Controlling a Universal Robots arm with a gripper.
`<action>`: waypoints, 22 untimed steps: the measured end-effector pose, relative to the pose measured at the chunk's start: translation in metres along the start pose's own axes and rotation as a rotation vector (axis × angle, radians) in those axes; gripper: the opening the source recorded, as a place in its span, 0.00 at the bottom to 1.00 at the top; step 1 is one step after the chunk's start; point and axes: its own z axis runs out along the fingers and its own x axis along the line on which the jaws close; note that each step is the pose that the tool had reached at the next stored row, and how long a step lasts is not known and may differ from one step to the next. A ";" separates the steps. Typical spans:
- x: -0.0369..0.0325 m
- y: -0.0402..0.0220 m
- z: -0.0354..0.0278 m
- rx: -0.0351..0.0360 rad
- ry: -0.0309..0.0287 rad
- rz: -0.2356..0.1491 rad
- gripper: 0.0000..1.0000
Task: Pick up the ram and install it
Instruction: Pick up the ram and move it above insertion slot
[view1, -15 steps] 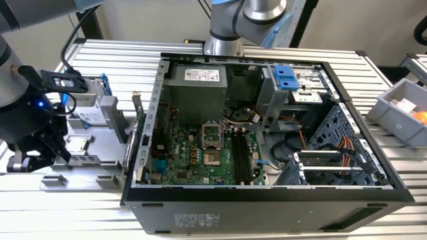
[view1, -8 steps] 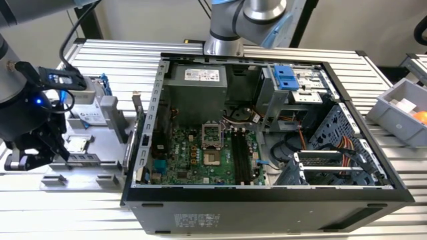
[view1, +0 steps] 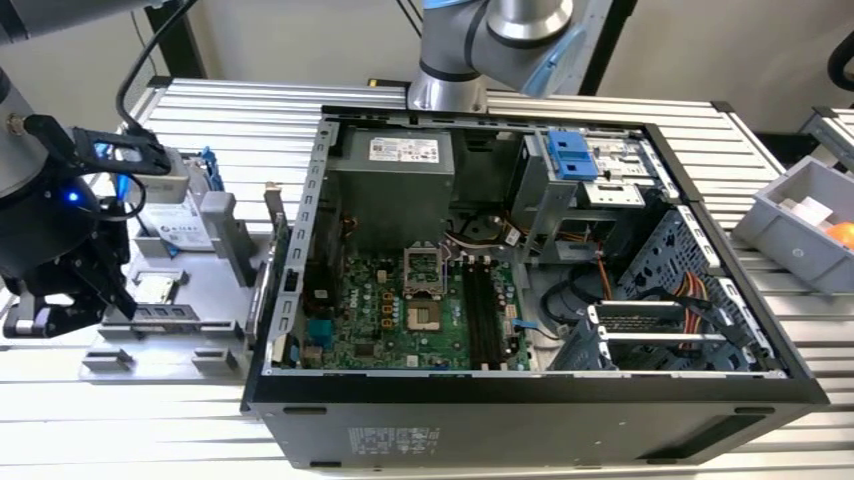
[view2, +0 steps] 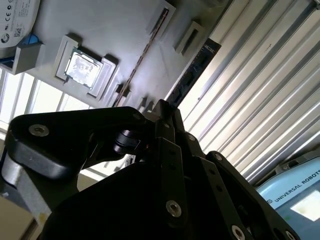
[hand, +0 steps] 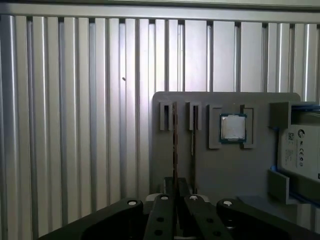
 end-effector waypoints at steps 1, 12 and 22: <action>0.0000 0.0000 -0.0008 0.0000 0.0001 0.000 0.00; -0.0005 0.0002 -0.0087 -0.0001 0.0011 0.000 0.00; -0.0009 0.0004 -0.0164 0.0000 0.0024 0.000 0.00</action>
